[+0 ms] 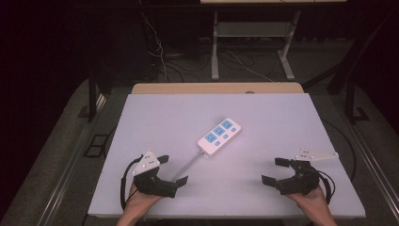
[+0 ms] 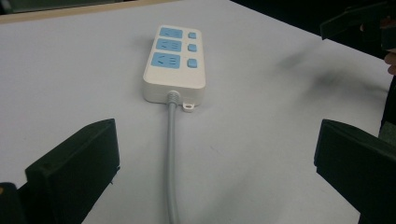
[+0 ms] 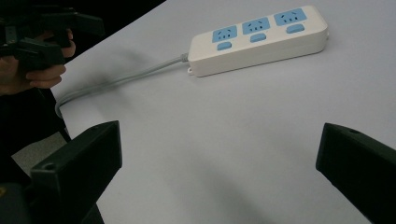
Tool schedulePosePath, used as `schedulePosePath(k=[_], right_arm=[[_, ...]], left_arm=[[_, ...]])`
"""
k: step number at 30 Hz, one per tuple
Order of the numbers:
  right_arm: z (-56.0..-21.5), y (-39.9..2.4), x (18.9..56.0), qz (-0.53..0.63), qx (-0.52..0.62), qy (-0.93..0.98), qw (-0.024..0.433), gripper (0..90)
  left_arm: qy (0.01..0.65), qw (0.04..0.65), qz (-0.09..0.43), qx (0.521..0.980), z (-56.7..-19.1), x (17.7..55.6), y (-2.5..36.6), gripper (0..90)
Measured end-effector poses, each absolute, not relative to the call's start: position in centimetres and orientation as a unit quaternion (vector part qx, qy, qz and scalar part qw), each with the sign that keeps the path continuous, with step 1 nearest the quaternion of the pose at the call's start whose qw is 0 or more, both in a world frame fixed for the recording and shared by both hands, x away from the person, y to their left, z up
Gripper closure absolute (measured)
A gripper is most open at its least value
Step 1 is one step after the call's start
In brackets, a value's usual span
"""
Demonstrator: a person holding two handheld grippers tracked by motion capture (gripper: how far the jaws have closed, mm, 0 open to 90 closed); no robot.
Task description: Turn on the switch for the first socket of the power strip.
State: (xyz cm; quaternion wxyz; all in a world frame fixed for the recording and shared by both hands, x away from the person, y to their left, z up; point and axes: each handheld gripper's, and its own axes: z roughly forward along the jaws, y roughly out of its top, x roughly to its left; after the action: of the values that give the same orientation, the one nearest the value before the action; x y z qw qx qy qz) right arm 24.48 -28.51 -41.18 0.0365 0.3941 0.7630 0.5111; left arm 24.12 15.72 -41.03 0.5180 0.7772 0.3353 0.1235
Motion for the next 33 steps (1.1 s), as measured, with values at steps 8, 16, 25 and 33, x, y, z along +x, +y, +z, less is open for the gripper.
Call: schedulePosePath(k=[8,16,25,33], right_arm=[[-41.24,-28.51,24.49,0.508,0.391,0.766,0.034,0.0],[-41.27,-28.73,24.56,0.506,0.391,0.768,0.036,0.0],[-41.39,-28.69,24.61,0.504,0.392,0.769,0.033,0.0],[-41.38,-28.66,24.62,0.502,0.393,0.770,0.032,0.0]], left_arm=[[0.335,0.519,0.120,0.777,-41.05,24.13,15.79,0.0],[0.337,0.519,0.117,0.777,-40.98,24.15,15.88,0.0],[0.333,0.514,0.112,0.782,-40.68,24.08,15.74,0.0],[0.331,0.505,0.102,0.790,-40.12,24.18,15.65,0.0]])
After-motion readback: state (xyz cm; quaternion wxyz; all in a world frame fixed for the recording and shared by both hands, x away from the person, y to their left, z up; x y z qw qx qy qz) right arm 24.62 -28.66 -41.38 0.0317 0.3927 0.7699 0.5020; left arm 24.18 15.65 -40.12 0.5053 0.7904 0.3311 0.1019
